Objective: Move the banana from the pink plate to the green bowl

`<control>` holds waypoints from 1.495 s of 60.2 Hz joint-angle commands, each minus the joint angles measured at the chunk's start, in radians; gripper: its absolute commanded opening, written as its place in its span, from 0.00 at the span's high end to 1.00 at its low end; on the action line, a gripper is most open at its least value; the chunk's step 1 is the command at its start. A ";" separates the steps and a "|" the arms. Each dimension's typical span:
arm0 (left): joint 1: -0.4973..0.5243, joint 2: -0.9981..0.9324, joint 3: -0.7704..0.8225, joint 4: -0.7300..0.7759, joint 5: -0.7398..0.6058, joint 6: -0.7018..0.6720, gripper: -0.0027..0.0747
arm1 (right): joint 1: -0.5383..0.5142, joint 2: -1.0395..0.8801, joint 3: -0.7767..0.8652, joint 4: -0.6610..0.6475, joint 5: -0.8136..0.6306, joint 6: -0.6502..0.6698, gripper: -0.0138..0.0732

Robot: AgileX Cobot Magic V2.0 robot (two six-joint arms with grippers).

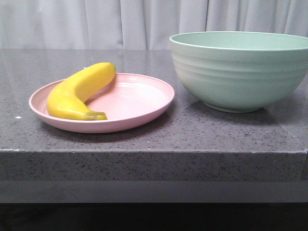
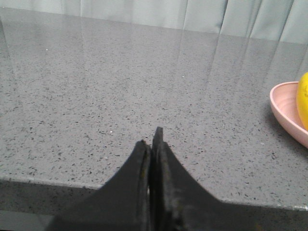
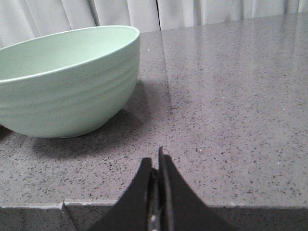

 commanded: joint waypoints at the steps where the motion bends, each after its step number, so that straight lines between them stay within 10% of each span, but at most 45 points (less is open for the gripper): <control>1: 0.003 -0.019 0.002 -0.007 -0.087 -0.002 0.99 | -0.007 -0.022 0.002 -0.011 -0.073 0.000 0.91; 90: 0.003 -0.012 -0.093 0.010 -0.157 -0.002 0.99 | -0.007 -0.021 -0.075 -0.011 -0.027 0.000 0.91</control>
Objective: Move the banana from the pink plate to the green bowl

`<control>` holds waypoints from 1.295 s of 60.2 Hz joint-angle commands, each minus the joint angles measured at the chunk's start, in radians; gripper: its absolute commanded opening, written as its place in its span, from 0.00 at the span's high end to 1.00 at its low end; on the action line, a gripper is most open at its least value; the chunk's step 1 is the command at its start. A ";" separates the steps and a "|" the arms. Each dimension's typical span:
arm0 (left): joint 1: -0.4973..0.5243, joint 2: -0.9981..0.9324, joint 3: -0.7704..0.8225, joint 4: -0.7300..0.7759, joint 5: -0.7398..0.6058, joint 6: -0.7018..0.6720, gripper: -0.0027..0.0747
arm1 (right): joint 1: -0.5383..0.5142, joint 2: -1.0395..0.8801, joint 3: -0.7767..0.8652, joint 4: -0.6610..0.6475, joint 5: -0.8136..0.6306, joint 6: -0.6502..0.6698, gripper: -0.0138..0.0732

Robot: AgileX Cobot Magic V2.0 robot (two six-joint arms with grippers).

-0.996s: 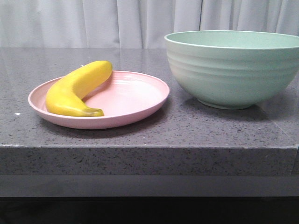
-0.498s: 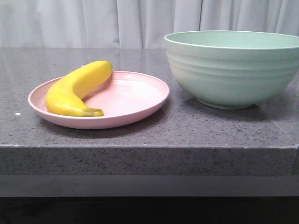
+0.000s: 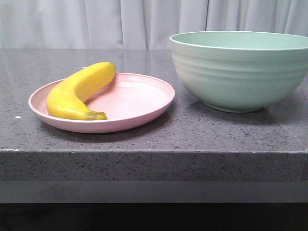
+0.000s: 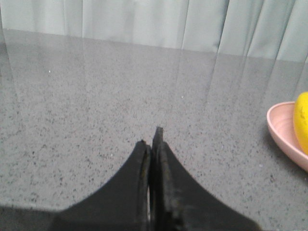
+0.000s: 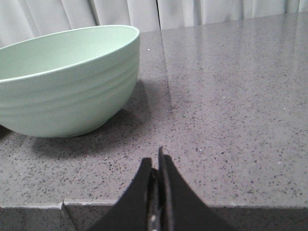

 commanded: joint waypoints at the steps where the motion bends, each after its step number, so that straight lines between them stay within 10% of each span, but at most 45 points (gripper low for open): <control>1: 0.003 -0.009 -0.087 -0.001 -0.095 -0.002 0.99 | -0.007 -0.019 -0.089 -0.011 -0.036 0.000 0.91; 35: 0.003 0.424 -0.492 -0.001 -0.076 -0.002 0.97 | -0.007 0.393 -0.538 -0.013 0.072 -0.019 0.85; 52: 0.003 0.424 -0.492 -0.001 -0.071 -0.002 0.09 | -0.007 0.393 -0.538 -0.013 0.074 -0.019 0.09; 78: -0.089 0.618 -0.639 -0.048 0.233 0.072 0.12 | -0.007 0.393 -0.538 -0.012 0.078 -0.019 0.10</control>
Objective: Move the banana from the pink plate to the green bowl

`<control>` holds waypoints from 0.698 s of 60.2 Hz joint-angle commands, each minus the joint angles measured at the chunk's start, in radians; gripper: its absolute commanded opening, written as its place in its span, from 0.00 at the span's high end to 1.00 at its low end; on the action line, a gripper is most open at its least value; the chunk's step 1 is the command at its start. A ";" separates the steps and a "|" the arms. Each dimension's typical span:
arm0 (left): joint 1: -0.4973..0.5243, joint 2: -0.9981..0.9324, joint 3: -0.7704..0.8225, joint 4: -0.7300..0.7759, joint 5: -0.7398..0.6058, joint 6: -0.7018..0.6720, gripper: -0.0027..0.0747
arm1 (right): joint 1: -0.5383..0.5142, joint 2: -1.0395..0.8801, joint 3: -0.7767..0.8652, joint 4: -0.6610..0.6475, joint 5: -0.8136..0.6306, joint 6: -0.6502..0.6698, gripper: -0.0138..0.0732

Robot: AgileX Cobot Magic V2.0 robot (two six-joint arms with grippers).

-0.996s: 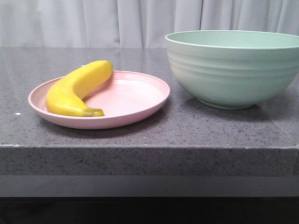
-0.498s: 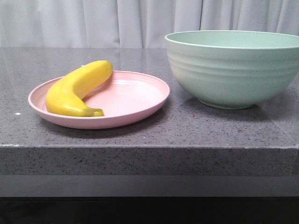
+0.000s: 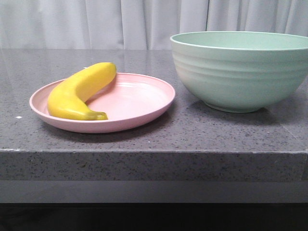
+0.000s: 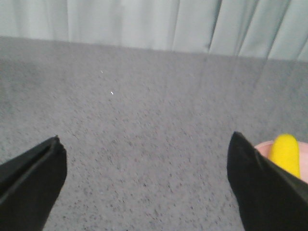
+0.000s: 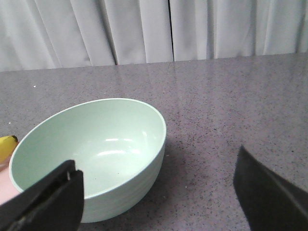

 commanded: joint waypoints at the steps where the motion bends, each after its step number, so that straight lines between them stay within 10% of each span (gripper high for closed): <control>1: -0.062 0.101 -0.096 -0.036 0.020 0.040 0.12 | -0.007 0.013 -0.037 -0.004 -0.076 -0.011 0.10; 20: -0.380 0.536 -0.342 -0.041 0.178 -0.010 0.13 | -0.007 0.013 -0.037 -0.004 -0.071 -0.011 0.10; 42: -0.462 0.873 -0.574 -0.112 0.354 -0.040 0.13 | -0.007 0.013 -0.037 -0.004 -0.062 -0.011 0.10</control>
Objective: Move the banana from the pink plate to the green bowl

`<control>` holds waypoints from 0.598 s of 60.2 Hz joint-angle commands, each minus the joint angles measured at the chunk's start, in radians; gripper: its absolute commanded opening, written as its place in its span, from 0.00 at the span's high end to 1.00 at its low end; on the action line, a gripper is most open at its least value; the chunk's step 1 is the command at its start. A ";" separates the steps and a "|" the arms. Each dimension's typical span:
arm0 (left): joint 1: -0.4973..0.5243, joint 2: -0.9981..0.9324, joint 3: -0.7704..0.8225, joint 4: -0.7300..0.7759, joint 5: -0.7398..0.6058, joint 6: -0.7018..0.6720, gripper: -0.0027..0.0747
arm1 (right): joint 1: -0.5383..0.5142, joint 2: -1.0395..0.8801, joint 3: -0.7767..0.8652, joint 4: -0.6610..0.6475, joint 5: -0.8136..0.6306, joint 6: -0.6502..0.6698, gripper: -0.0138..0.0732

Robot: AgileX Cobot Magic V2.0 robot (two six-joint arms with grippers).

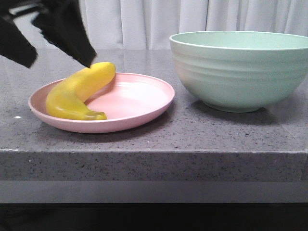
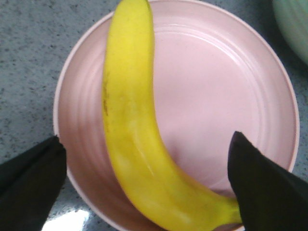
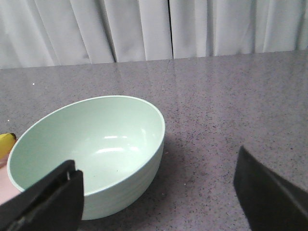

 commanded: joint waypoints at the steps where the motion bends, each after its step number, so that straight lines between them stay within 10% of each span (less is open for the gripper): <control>1: -0.009 0.034 -0.072 -0.030 0.011 -0.016 0.14 | -0.007 0.013 -0.037 -0.003 -0.070 -0.011 0.10; 36: -0.009 0.164 -0.091 -0.043 0.024 -0.016 0.36 | -0.007 0.013 -0.037 -0.003 -0.070 -0.011 0.10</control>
